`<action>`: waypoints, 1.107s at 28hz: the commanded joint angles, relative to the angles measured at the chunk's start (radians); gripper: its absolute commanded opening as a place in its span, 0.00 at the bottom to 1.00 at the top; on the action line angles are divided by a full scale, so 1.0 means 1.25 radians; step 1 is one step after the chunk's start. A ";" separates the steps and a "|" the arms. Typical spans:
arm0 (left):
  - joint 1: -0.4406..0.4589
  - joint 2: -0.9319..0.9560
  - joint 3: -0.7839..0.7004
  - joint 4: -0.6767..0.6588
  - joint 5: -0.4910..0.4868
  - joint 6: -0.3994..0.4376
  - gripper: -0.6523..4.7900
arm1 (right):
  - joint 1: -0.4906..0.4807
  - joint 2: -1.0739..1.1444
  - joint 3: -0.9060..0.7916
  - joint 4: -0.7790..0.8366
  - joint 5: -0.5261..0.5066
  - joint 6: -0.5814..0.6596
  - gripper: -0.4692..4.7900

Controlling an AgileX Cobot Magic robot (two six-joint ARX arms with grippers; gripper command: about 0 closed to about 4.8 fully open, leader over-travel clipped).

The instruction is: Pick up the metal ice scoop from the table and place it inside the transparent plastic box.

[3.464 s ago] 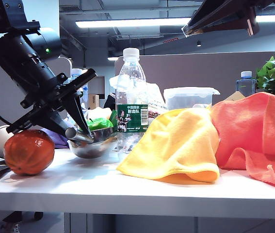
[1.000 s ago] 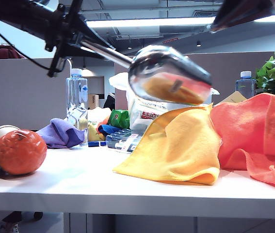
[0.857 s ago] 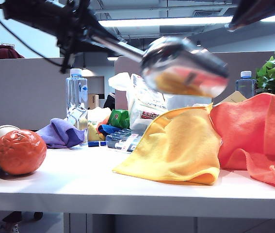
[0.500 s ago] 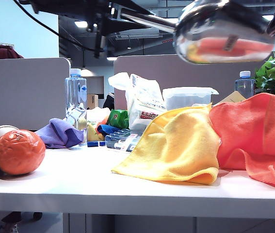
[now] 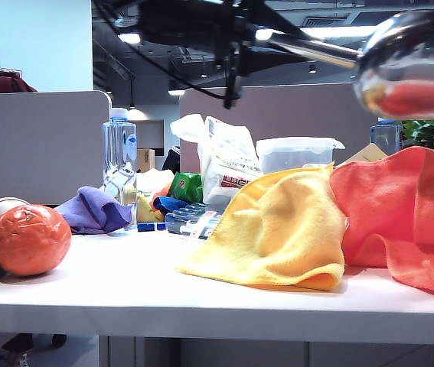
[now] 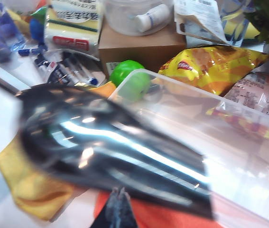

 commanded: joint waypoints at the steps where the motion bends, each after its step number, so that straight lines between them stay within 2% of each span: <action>1: -0.020 0.051 0.083 0.018 -0.010 0.018 0.11 | -0.014 -0.033 0.004 -0.027 0.031 -0.004 0.09; 3: -0.028 0.078 0.117 0.018 -0.014 0.017 0.11 | -0.020 -0.049 0.004 -0.035 0.036 -0.005 0.09; 8: -0.028 0.124 0.139 0.018 -0.082 0.017 0.11 | -0.029 -0.079 0.004 -0.043 0.067 -0.005 0.09; 15: -0.042 0.180 0.140 0.023 -0.097 0.013 0.11 | -0.029 -0.092 0.004 -0.052 0.064 -0.002 0.09; 22: -0.072 0.227 0.147 0.152 -0.096 -0.076 0.11 | -0.029 -0.118 0.004 -0.084 0.067 0.001 0.09; 27: -0.087 0.260 0.197 0.149 -0.117 -0.073 0.11 | -0.036 -0.143 0.004 -0.095 0.067 0.002 0.09; 31: -0.089 0.278 0.228 0.150 -0.177 -0.072 0.11 | -0.038 -0.160 0.004 -0.104 0.067 0.004 0.09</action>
